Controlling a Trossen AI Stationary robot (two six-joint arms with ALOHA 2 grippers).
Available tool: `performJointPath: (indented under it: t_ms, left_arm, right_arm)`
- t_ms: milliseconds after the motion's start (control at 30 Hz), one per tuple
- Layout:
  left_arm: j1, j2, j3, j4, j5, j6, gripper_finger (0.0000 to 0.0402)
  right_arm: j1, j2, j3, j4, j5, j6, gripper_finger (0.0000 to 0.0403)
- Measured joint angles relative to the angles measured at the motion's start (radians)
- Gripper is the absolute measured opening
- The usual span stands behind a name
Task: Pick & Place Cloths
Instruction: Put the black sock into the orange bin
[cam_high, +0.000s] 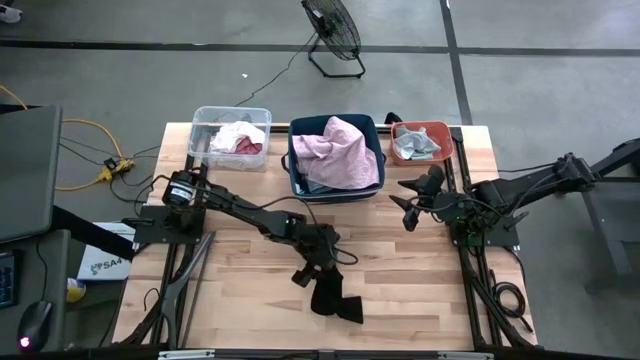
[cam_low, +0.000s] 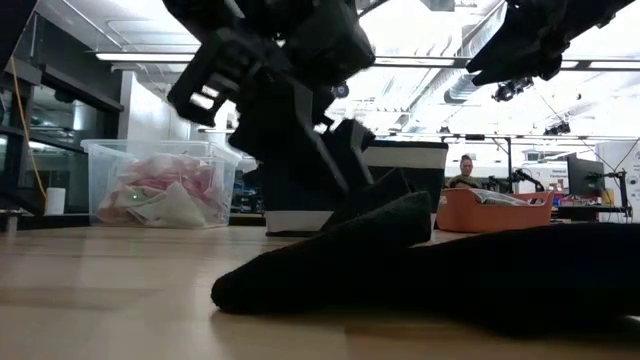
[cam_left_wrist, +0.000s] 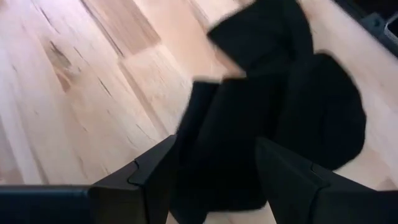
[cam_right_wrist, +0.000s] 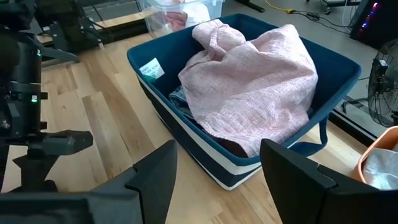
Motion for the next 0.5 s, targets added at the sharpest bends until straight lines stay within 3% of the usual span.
performJointPath:
  t_ms: [500]
  left_arm:
    - [0.022, 0.042, 0.000, 0.059, 0.121, -0.034, 0.0199]
  right_arm:
    - [0.000, 0.002, 0.000, 0.009, -0.003, 0.000, 0.0223]
